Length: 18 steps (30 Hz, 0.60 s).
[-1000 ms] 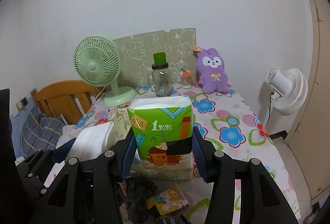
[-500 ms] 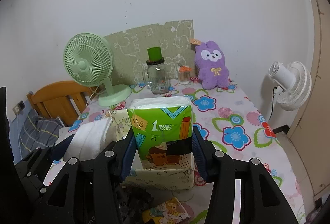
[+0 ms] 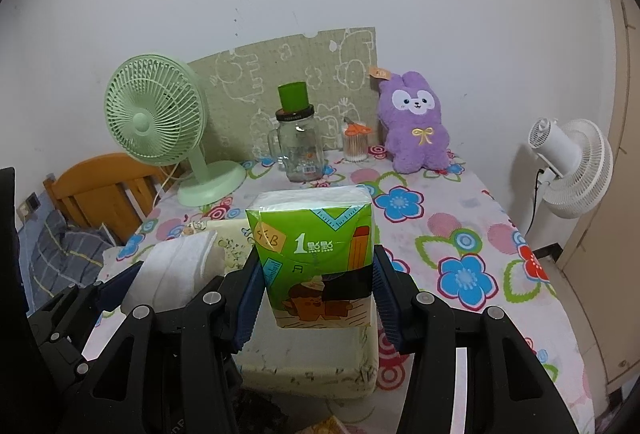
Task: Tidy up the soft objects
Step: 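Carry the white pack and green tissue pack over the fabric box with both grippers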
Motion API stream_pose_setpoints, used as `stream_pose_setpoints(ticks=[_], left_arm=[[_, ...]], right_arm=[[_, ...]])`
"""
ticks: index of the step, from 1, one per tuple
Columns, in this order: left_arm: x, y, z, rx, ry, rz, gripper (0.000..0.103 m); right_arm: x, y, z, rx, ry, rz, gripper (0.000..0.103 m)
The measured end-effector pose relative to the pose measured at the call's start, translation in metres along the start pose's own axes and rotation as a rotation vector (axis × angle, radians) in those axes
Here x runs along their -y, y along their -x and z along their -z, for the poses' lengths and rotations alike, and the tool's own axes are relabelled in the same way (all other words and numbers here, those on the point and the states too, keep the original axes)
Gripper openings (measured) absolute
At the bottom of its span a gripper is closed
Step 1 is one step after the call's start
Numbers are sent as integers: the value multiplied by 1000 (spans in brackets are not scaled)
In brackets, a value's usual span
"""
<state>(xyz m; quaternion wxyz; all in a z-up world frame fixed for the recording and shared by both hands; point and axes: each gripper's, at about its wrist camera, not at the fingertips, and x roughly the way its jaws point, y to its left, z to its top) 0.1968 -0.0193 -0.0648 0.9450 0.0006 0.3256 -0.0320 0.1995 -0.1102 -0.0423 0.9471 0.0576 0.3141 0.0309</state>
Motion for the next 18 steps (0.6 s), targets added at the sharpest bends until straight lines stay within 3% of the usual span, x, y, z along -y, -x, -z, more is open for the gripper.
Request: stream_pose_setpoints(ticks=[10, 18], left_arm=[[-5, -24, -8, -19, 12, 11, 74], [-7, -45, -9, -65, 7, 26, 87]], right_arm=[[0, -29, -7, -19, -1, -14, 54], [-1, -49, -7, -52, -1, -33, 54]])
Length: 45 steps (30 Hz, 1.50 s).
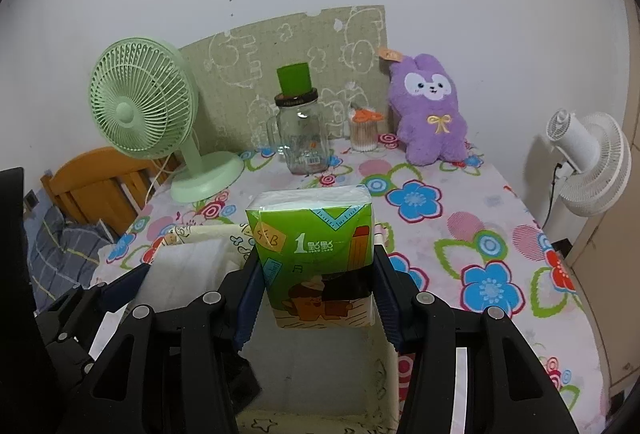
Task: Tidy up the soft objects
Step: 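Carry the white pack and green tissue pack over the fabric box with both grippers, then lower both packs into the box and open both grippers, then withdraw both grippers from the box toward the remaining items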
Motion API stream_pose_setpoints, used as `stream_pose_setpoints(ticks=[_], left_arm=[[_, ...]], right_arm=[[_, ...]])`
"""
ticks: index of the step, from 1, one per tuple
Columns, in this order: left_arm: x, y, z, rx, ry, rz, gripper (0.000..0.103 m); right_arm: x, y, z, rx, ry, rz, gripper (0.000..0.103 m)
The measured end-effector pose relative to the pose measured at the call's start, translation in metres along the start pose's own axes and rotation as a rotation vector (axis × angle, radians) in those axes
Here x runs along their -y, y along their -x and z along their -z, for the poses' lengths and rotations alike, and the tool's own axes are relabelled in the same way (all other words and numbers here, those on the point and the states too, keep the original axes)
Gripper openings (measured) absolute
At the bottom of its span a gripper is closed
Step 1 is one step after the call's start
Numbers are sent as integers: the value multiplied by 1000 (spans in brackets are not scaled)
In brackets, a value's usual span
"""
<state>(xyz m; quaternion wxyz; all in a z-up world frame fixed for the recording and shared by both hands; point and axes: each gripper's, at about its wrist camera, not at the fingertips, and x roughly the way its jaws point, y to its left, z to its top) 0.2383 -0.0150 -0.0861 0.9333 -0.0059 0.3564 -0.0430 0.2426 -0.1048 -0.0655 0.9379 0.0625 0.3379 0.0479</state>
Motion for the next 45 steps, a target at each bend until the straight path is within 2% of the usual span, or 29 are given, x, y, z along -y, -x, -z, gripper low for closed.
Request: stream_pose_setpoints(ticks=[5, 7, 9, 11, 19, 21, 24, 33, 45], left_arm=[[-2, -5, 0, -12, 5, 8, 92], [-1, -5, 1, -14, 5, 22, 94], [0, -4, 1, -9, 1, 31, 96], [1, -1, 0, -2, -1, 33, 98], [4, 14, -1, 25, -11, 19, 99], [4, 18, -1, 31, -10, 20, 99], [4, 27, -1, 41, -10, 16, 99], [3, 57, 1, 81, -7, -9, 99], [7, 97, 10, 131, 8, -6, 99]], right_arm=[[-4, -6, 0, -13, 8, -15, 56], [-4, -6, 1, -11, 1, -15, 64], [-3, -3, 2, 17, -15, -1, 84], [-3, 0, 2, 33, -15, 6, 89], [-4, 10, -1, 30, -18, 2, 90], [-4, 15, -1, 35, -16, 5, 95], [-7, 25, -1, 48, -10, 10, 96], [-14, 55, -1, 81, -3, -12, 97], [-21, 101, 1, 140, 30, 3, 97]])
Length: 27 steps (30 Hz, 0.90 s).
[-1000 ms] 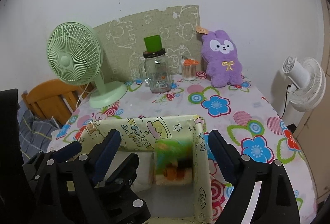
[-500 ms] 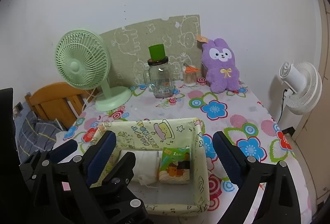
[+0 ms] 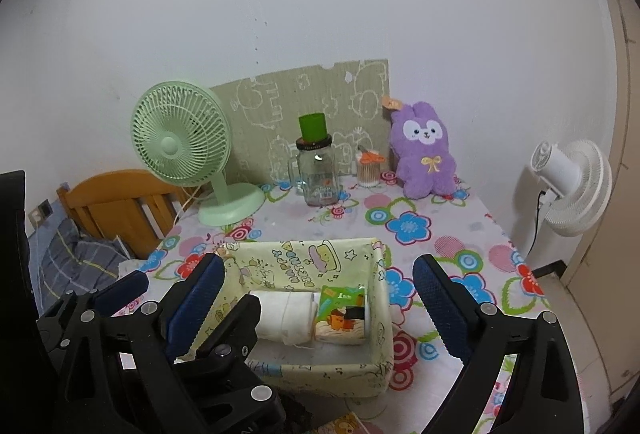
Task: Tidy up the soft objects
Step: 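Withdraw both grippers from the box toward the remaining items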
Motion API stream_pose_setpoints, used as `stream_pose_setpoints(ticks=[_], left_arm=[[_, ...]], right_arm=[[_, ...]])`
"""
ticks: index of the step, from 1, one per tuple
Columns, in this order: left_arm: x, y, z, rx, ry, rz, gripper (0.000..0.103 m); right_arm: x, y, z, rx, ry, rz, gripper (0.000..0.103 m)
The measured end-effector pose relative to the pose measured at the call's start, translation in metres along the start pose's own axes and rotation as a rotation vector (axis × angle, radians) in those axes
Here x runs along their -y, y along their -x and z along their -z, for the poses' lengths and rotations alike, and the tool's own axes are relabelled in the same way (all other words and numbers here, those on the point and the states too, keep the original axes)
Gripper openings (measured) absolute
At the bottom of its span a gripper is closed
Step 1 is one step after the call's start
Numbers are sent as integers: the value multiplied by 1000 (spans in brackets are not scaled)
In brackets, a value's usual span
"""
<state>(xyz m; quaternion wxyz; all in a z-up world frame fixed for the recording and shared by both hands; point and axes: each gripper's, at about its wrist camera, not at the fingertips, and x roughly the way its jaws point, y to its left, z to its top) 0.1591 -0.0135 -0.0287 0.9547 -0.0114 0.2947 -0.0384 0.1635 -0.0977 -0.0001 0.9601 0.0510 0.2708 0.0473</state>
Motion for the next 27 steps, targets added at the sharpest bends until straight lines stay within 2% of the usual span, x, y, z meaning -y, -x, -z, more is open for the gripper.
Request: stream_pose_setpoints(ticks=[27], left_arm=[[13, 61, 37, 54, 25, -14, 98]], right_arm=[[-3, 72, 25, 35, 25, -10, 97]])
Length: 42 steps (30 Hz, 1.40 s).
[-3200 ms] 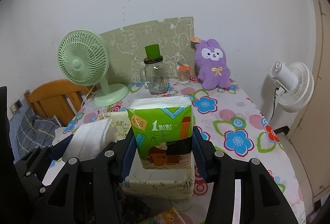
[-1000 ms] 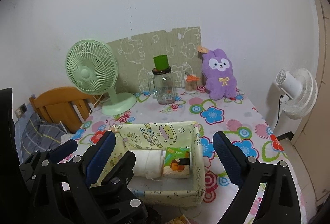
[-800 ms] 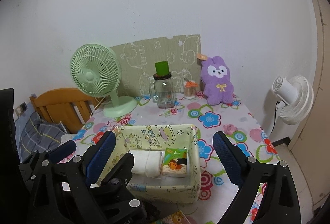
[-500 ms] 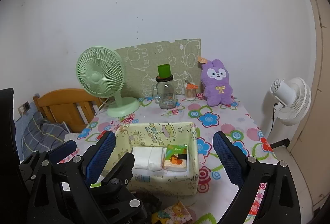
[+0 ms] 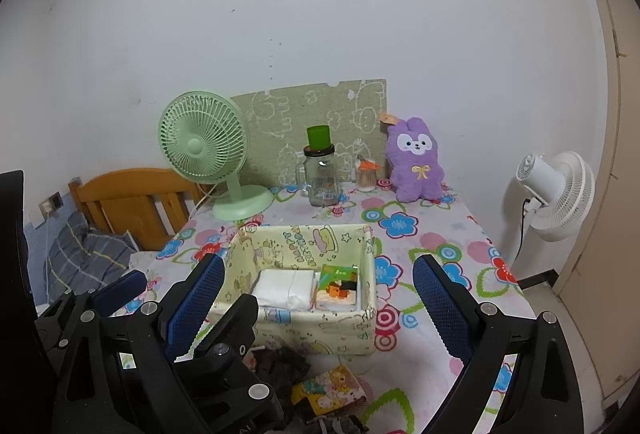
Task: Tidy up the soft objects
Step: 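Withdraw both grippers from the box toward the remaining items, then grasp the black plastic bag with the left gripper while the right grasps the grey mesh sponge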
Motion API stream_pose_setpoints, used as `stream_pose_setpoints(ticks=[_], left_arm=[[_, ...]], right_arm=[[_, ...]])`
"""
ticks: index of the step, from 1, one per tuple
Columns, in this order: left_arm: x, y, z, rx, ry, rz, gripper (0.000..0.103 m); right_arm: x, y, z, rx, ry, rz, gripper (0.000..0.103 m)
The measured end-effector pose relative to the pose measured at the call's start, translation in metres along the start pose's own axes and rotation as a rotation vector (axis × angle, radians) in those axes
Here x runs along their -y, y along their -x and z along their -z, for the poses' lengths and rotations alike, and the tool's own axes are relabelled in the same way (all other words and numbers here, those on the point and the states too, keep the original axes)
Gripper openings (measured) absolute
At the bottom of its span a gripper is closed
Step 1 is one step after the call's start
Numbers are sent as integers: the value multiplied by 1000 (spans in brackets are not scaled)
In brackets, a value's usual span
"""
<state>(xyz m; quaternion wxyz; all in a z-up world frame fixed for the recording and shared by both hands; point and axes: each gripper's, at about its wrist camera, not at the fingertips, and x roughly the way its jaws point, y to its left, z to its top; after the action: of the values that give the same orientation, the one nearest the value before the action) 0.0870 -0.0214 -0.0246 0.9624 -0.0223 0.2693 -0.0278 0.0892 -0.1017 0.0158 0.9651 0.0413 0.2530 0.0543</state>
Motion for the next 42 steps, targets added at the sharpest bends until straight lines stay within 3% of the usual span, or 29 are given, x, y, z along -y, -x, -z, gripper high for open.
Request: stream_pose_setpoints(ticks=[25, 42], left_arm=[[11, -5, 61, -62, -16, 11, 94], [16, -36, 98, -152, -44, 13, 89]], right_arm=[[16, 2, 64, -47, -16, -9, 97], [33, -26, 109, -152, -75, 7, 97]])
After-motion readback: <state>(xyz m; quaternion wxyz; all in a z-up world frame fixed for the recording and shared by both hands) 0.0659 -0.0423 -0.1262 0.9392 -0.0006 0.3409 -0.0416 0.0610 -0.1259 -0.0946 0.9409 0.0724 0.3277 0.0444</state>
